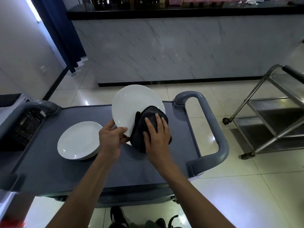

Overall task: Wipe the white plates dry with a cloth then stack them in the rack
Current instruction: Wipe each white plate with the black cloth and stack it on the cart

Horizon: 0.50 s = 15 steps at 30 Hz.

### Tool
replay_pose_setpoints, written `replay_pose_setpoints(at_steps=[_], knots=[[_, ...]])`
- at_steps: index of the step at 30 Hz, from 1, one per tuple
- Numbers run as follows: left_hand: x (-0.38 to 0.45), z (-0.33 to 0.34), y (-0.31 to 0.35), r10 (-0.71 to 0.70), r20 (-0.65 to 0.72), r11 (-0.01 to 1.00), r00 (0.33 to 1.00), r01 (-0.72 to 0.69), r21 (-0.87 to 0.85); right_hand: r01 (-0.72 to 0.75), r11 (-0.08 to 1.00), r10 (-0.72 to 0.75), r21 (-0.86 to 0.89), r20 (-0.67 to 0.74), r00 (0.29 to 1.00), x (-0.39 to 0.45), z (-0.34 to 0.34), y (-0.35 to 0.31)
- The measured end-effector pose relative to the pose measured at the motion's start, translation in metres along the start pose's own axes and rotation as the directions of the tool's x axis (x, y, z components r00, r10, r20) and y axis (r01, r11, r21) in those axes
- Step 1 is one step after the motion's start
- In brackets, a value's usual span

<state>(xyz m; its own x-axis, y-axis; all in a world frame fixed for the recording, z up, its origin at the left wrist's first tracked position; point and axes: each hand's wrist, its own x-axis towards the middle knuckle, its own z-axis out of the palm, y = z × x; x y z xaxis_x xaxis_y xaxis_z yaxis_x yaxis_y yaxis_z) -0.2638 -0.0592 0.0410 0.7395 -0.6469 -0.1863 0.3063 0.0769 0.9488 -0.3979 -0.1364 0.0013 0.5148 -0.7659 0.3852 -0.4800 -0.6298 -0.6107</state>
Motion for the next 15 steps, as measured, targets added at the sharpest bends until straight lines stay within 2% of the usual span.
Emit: replay_pose_setpoints(at_steps=[8, 15], knots=[[0.0, -0.007, 0.004, 0.032, 0.048, 0.997, 0.998, -0.035, 0.064, 0.021, 1.0, -0.021, 0.004, -0.037, 0.999, 0.014, -0.007, 0.017], [0.006, -0.012, 0.013, 0.004, 0.149, 0.991, 0.989, -0.023, 0.13, 0.075, 0.996, -0.08, -0.042, -0.106, 0.991, 0.044, -0.025, 0.031]])
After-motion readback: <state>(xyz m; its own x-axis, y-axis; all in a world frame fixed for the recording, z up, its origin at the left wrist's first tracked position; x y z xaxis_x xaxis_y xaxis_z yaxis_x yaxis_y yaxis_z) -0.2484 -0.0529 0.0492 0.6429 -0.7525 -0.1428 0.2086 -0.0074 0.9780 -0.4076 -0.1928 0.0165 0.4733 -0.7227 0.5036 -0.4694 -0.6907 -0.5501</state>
